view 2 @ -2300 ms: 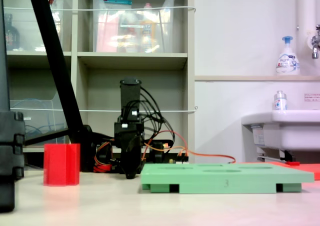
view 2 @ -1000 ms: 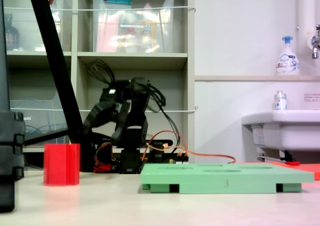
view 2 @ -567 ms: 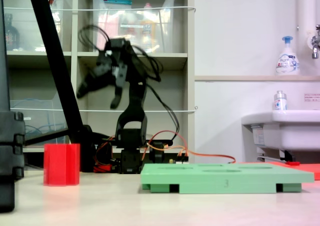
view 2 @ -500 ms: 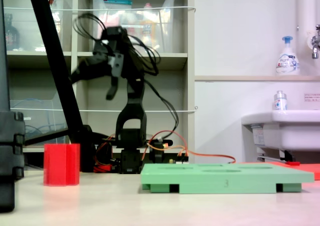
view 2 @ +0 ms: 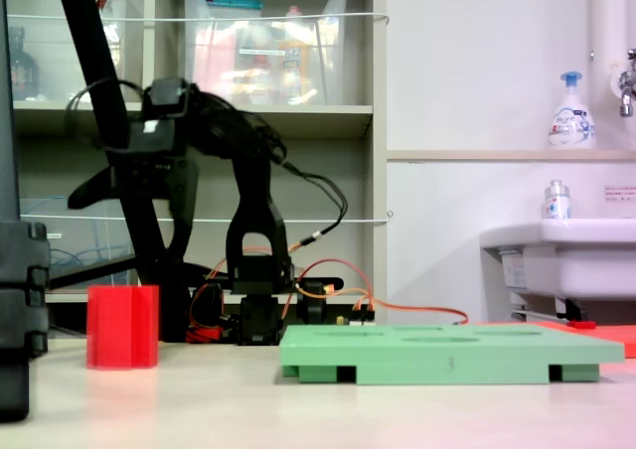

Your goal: Put the cross columnar block into the corresponding hole

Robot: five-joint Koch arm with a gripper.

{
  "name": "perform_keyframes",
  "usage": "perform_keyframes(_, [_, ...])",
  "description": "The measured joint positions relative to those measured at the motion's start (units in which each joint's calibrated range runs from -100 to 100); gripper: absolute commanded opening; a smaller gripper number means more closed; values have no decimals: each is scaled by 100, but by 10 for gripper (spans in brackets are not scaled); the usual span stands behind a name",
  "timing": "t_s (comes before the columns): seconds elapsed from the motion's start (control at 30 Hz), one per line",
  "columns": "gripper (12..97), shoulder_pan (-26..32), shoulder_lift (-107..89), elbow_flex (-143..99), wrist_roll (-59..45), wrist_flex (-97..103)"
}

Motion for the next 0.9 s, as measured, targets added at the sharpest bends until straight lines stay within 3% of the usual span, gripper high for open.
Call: perform_keyframes(0.9, [944,-34,2490,186,-34,0])
